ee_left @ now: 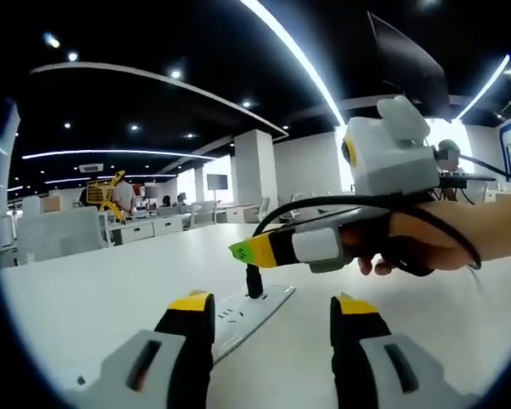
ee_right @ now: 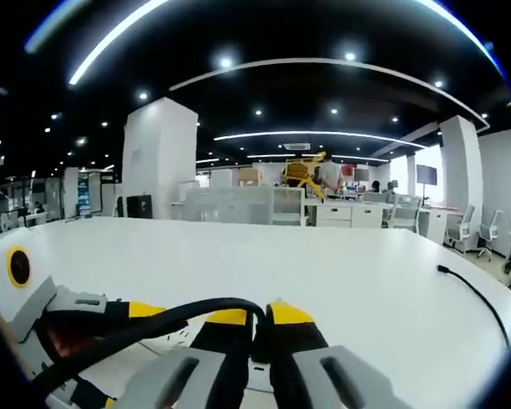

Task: Locate the USB plug end of the data cable currently connected to the USB port on the desk. Grip the plug, withdraw it from the port, and place it onto the desktop.

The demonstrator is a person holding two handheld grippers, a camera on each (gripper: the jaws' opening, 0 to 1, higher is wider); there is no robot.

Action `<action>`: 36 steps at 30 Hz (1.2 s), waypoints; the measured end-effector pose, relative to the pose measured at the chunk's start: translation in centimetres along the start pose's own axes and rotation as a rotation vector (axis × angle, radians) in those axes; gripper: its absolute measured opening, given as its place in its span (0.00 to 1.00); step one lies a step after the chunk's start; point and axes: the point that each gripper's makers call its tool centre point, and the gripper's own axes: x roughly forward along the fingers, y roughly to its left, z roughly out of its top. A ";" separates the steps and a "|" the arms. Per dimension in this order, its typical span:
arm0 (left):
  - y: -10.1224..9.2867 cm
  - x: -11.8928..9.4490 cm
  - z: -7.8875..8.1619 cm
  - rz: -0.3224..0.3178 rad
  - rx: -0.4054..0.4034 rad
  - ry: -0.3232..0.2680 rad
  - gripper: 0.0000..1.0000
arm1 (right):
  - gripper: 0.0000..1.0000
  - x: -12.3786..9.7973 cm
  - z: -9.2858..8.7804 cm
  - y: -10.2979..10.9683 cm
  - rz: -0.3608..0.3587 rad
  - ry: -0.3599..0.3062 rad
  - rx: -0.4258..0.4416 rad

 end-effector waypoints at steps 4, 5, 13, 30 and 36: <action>0.1 0.0 0.1 0.002 -0.016 -0.010 0.55 | 0.08 0.0 0.0 -0.3 0.006 0.006 0.017; 0.0 0.0 0.1 0.002 -0.017 -0.011 0.55 | 0.08 0.0 -0.1 -0.4 0.003 0.007 0.068; 0.1 0.0 0.1 0.002 -0.020 -0.013 0.55 | 0.07 -0.2 -0.1 -0.9 0.011 -0.015 0.148; 0.2 -0.1 0.1 0.006 -0.024 -0.015 0.55 | 0.07 -0.2 -0.3 0.1 -0.040 0.057 -0.082; 0.2 -0.2 0.1 0.007 -0.023 -0.014 0.55 | 0.07 -0.2 -0.3 -0.5 -0.024 0.025 0.102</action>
